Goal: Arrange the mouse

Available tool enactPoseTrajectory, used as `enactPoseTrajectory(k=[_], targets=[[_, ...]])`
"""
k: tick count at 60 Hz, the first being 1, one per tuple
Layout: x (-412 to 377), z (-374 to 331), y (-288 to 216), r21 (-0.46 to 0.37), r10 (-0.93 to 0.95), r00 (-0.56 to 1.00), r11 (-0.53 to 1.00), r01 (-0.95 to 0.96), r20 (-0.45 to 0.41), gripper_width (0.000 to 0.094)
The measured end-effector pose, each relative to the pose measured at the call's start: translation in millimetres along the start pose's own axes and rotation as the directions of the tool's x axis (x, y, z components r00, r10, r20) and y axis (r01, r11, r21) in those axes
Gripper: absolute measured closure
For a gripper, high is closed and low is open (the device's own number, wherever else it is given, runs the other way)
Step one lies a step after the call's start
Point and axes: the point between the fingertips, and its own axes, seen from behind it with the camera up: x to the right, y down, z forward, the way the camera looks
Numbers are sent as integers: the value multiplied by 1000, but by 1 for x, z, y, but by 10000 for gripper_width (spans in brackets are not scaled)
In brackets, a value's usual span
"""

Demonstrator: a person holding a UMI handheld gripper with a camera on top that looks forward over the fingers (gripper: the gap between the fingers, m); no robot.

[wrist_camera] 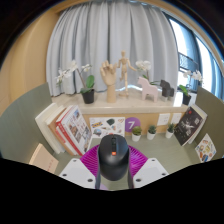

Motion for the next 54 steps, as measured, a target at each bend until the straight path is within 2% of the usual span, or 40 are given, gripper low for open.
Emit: enactPoseTrajectory(k=[6,16,21,29,33,45,50,54], targets=[[-58,12,48,-74,-15,999,997,19,44,563],[-101,41,168,-274,-46,999,960,51,27,564],[-107,47,217,-346,-63,998,936,66,19,564],[-114,49,271,-425,-63,998,903,60,8,555],[-113,49,273,-400,-68,998,914,60,-6,543],[-112,48,273,-409,-42,999,912,28,-27,401],[-106,37,274,-446,-33,999,895,14,-36,172],[-105,26,262,-428,-15,999,904,1,-29,79]])
